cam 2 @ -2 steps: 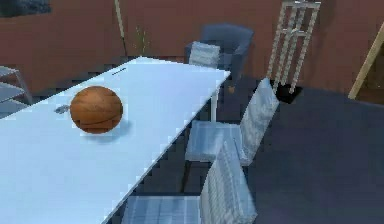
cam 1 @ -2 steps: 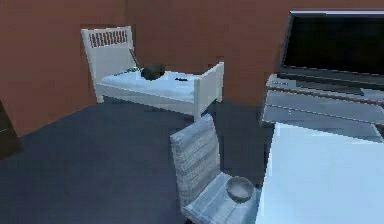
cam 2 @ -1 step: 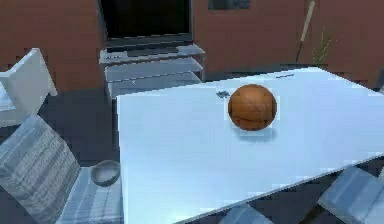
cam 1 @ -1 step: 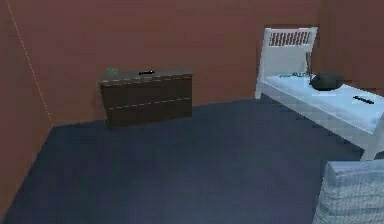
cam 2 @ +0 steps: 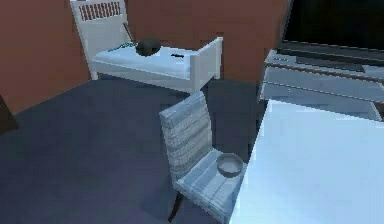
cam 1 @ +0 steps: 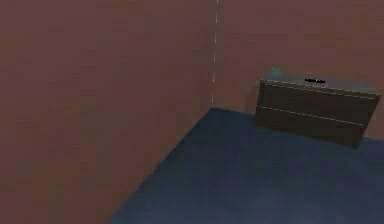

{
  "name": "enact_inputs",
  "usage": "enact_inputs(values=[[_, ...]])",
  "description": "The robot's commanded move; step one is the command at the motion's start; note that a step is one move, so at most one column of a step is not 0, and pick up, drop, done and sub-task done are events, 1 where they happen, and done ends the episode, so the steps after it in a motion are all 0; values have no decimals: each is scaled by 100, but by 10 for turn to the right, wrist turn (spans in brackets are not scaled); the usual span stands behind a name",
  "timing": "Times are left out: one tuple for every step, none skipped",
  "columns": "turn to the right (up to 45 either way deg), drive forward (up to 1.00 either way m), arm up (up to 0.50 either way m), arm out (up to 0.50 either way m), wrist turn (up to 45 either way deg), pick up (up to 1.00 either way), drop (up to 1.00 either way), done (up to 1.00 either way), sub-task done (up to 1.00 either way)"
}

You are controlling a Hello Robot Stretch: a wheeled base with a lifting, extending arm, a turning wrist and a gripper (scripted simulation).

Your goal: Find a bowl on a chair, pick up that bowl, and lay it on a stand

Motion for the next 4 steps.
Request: enact_inputs(values=[[-270, 0, 0, 0, 0, 0, 0, 0, 0], [0, 20, 0, 0, 0, 0, 0, 0, 0], [450, 0, 0, 0, 0, 0, 0, 0, 0], [360, 0, 0, 0, 0, 0, 0, 0, 0]])
